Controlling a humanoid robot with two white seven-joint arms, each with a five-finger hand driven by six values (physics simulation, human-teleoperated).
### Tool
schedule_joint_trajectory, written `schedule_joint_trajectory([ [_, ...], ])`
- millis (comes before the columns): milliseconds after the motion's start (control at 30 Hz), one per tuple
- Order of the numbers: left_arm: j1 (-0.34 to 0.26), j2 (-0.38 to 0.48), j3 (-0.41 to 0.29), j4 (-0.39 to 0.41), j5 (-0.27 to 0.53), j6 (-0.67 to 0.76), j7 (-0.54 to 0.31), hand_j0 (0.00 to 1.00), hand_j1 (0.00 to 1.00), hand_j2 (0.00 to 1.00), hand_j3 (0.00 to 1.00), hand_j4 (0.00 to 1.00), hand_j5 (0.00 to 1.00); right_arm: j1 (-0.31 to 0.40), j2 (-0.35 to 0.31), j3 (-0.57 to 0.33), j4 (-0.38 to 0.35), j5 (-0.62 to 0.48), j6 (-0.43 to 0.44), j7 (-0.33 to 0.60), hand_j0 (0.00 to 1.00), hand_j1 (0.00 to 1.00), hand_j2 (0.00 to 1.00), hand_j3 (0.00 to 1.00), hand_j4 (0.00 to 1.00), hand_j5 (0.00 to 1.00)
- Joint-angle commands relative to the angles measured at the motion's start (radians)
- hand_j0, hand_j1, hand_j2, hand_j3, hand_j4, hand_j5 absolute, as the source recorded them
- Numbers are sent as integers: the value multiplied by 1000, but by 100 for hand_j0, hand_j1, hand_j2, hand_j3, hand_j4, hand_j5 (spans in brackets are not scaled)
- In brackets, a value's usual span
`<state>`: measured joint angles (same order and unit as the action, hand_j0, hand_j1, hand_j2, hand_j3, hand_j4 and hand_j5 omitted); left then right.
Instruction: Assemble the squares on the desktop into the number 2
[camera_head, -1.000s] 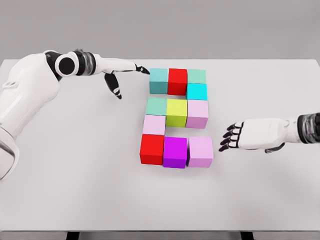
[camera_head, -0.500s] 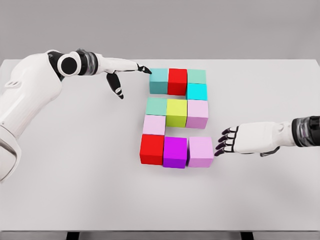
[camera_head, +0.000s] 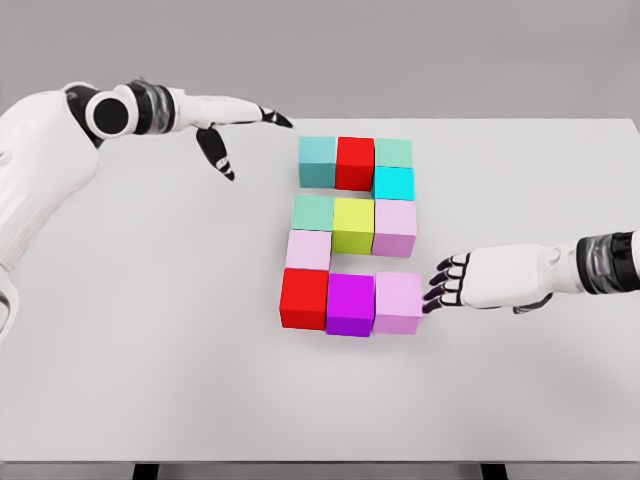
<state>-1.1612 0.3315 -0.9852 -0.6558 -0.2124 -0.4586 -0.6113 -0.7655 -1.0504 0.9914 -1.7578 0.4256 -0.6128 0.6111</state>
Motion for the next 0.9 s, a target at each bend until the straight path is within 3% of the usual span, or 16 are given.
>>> schedule_joint_trajectory([
  [0,0,38,5,-16,5,-44,0,100,100,100,100,100,100,0,1,0,-2,-4,2,0,100,100,100,100,100,100],
  [300,8,46,5,-7,5,-104,0,100,100,100,100,100,100,-5,-14,-11,15,-4,2,0,100,100,100,100,100,100],
  [433,9,46,5,-4,5,-103,0,100,100,100,100,100,100,-28,-16,-69,142,-14,2,0,100,100,100,100,100,100],
  [467,11,46,5,-4,5,-103,0,100,100,100,100,100,100,-28,-8,-126,194,-101,2,0,100,100,100,100,100,100],
  [500,11,46,5,-4,5,-103,0,100,100,100,100,100,100,-28,-7,-135,250,-315,2,0,100,100,100,100,100,100],
  [567,11,46,5,-2,5,-101,0,100,100,100,100,100,100,-29,4,-137,297,-482,2,0,100,100,100,100,100,100],
  [867,12,46,8,12,4,-95,0,100,100,100,100,100,100,-29,10,-137,299,-490,2,0,100,100,100,100,100,100],
])
